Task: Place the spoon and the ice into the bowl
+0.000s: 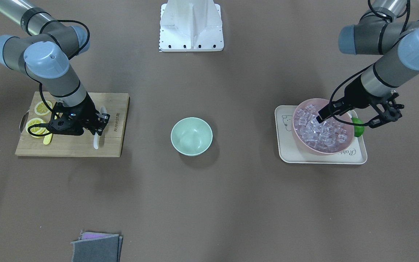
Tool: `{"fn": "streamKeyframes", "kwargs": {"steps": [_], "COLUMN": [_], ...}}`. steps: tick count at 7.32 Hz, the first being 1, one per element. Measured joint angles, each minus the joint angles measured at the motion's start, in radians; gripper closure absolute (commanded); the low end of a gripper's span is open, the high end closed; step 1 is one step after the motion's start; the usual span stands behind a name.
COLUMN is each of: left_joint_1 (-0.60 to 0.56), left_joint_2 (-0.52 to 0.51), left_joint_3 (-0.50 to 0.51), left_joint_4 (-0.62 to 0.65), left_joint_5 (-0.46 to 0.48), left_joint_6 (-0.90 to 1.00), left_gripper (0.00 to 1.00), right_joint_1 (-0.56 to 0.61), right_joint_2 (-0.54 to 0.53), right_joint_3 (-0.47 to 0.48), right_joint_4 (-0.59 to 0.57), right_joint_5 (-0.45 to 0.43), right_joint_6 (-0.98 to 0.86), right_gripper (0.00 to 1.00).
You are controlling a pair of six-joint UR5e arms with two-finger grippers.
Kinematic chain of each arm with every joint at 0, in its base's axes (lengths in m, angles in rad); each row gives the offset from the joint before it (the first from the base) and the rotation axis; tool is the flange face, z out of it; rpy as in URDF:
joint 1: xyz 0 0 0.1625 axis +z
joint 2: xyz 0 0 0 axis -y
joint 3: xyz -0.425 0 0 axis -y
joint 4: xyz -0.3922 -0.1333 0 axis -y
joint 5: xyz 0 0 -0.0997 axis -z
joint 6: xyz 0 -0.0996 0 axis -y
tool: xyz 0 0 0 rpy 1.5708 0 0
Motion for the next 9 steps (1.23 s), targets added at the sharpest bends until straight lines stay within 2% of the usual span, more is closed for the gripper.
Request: {"fn": "streamKeyframes", "kwargs": {"steps": [4, 7, 9], "left_joint_1": [0.052, 0.08, 0.087], "left_joint_2": [0.001, 0.0, 0.0], "left_joint_3": [0.006, 0.02, 0.022], "left_joint_4": [0.003, 0.0, -0.002], "left_joint_5": [0.058, 0.077, 0.078], "left_joint_6": [-0.027, -0.025, -0.024], "left_gripper": [0.24, 0.35, 0.37], "right_joint_1": [-0.004, -0.045, -0.086], "right_joint_2": [0.194, 0.349, 0.444], "right_joint_3": [-0.024, -0.127, -0.216], "right_joint_4": [-0.068, -0.067, -0.061], "right_joint_5": [0.013, -0.011, -0.092], "right_joint_6": [0.138, 0.254, 0.316], "right_gripper": [1.0, 1.0, 1.0]}}
